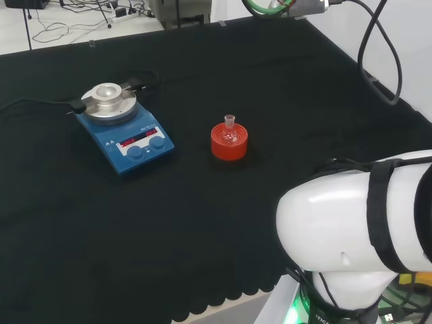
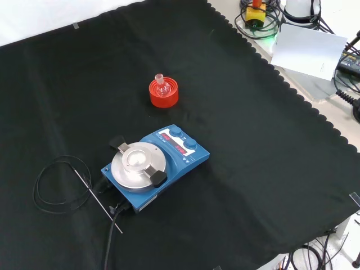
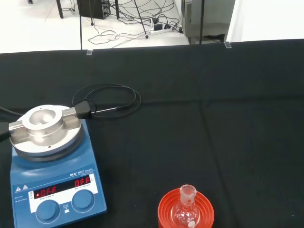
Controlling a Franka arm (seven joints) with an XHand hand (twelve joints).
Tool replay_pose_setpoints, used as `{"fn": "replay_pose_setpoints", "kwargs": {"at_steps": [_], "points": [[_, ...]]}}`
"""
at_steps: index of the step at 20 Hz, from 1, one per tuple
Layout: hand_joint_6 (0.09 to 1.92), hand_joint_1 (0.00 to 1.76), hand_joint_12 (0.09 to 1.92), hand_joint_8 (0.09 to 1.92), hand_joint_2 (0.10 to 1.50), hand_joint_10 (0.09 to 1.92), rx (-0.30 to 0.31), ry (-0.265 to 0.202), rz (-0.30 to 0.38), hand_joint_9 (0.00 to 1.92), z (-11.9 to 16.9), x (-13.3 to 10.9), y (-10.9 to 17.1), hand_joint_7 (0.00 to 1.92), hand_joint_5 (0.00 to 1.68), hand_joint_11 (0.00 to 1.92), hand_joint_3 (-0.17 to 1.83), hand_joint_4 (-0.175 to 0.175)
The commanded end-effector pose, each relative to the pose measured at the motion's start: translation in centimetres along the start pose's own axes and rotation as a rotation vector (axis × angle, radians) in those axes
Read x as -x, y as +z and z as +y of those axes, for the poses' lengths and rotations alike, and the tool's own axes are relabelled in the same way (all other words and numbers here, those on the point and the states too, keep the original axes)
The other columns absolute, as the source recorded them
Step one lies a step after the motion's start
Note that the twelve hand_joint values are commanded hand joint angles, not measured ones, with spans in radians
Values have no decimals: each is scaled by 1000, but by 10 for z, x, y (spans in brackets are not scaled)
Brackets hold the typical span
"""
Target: Pick up the round-bottom flask.
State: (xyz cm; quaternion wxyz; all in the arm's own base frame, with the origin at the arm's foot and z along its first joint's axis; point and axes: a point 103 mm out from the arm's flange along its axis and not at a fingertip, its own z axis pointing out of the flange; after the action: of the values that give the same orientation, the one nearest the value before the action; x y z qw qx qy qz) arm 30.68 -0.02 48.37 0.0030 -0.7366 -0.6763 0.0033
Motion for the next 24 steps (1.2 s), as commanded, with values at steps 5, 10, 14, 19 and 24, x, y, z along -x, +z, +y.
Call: {"fn": "replay_pose_setpoints", "kwargs": {"at_steps": [5, 10, 14, 19, 24], "points": [[229, 132, 1280, 539, 1285, 640, 6, 4, 2, 182, 2, 7, 1, 55, 364, 0, 283, -18], [227, 132, 1282, 539, 1287, 643, -1, 13, -4, 183, 2, 2, 5, 56, 366, 0, 280, -18], [226, 133, 1285, 540, 1288, 646, -28, 43, 27, 184, 11, 16, 25, 57, 368, 0, 278, -18], [225, 135, 1287, 540, 1289, 649, -52, 92, 49, 186, 27, 44, 51, 59, 369, 0, 275, -18], [225, 146, 1291, 544, 1289, 656, -76, 117, 64, 195, 57, 66, 84, 67, 379, 0, 268, -21]]}}
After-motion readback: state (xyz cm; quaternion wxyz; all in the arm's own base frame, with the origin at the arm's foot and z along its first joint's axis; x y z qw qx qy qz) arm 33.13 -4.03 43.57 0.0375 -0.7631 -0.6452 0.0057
